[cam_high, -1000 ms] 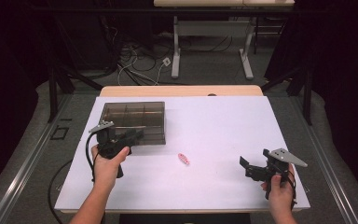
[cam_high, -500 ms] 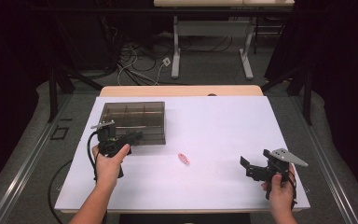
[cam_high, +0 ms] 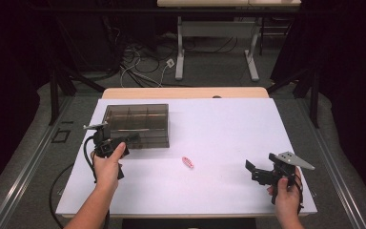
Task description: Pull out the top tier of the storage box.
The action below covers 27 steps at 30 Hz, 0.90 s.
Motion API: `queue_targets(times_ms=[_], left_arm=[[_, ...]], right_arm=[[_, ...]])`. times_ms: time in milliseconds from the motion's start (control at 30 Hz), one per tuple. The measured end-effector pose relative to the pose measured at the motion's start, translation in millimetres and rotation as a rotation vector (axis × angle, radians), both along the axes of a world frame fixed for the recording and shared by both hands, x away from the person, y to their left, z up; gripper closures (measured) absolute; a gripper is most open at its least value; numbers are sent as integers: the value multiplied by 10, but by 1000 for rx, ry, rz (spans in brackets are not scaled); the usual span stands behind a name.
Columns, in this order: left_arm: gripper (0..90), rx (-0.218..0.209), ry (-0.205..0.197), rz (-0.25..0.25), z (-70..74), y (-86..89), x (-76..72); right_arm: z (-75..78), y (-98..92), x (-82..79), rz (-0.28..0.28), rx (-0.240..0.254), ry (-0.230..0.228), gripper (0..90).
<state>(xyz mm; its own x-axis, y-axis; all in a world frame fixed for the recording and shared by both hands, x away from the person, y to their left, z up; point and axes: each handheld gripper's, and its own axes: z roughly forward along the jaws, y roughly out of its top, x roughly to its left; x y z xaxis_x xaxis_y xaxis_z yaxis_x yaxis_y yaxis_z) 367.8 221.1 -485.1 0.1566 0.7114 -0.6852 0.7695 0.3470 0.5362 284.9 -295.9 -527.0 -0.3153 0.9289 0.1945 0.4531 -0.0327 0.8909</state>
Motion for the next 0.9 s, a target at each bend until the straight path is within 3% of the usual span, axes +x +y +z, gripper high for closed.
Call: queue_targets(times_ms=[200, 600, 900], left_arm=[[621, 18, 14, 16, -1, 26, 14], [617, -33, 96, 62, -86, 32, 68], [628, -44, 117, 72, -159, -20, 116]], right_arm=[[-3, 0, 2, 2, -2, -2, 0], [-16, 6, 8, 4, 1, 9, 0], [-25, 3, 14, 1, 3, 10, 2]])
